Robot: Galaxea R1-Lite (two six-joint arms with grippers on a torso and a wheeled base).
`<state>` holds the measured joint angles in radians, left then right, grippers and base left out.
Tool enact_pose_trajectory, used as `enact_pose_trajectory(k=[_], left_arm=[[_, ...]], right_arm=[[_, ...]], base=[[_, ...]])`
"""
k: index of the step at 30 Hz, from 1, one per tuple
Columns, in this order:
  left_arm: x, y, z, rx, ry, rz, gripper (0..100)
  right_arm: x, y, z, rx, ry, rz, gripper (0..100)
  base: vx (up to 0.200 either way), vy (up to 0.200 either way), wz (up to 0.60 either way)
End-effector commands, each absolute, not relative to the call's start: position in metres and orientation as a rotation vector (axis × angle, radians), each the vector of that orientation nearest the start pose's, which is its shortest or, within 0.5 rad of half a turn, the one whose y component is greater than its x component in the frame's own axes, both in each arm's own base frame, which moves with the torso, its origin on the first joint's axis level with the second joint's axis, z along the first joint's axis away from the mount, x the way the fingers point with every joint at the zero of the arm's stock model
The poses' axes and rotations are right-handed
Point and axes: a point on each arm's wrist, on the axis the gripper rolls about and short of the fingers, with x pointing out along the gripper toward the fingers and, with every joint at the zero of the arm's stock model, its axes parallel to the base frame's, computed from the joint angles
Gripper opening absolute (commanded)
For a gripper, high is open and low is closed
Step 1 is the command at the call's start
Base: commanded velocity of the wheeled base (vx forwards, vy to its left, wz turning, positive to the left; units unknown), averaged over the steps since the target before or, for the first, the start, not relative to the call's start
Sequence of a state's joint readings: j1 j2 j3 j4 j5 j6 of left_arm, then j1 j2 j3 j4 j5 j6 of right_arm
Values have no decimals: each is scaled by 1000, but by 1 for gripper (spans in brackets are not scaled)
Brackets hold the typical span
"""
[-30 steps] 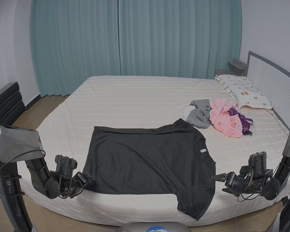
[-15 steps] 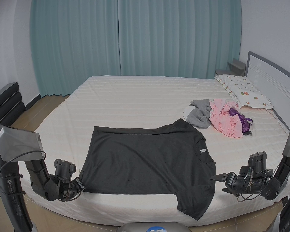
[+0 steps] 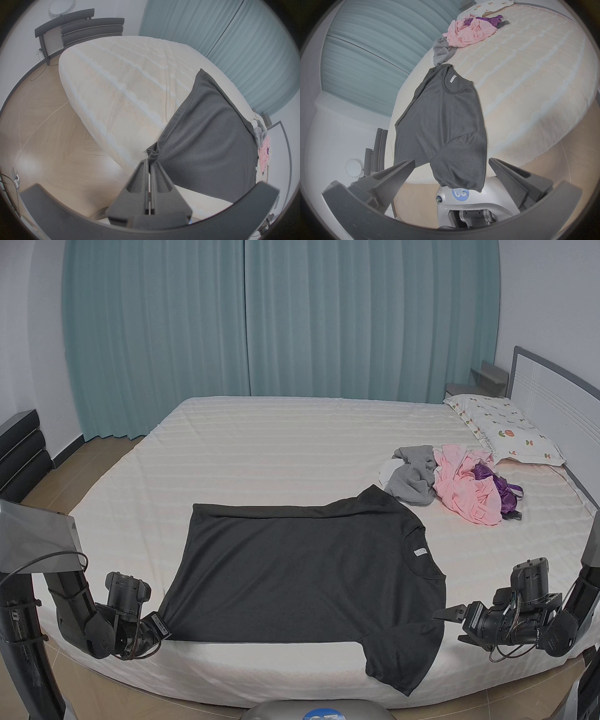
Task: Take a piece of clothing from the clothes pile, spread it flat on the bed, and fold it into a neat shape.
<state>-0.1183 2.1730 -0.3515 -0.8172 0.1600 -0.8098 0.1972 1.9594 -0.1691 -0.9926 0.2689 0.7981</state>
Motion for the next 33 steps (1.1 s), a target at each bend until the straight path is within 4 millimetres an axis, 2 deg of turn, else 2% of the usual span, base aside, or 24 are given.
enact_pose_trajectory(k=[1,14,31,32,33], left_arm=[[254,-27,-27,-606,912,428,0],[254,-28,-26,-613,913,420,0],[254,-28,-28,-613,916,420,0],[254,-28,-28,-612,917,422,0],[254,-28,-28,-613,918,421,0]], right_arm=[[218,51,5,759,984,74,100],[231,53,-26,744,1004,62,100],[256,57,-38,712,948,23,100],[256,57,-38,711,947,22,0],[258,58,-40,710,944,20,0]], base=[[0,0,0],[0,0,0],[0,0,0],[0,0,0],[0,0,0]])
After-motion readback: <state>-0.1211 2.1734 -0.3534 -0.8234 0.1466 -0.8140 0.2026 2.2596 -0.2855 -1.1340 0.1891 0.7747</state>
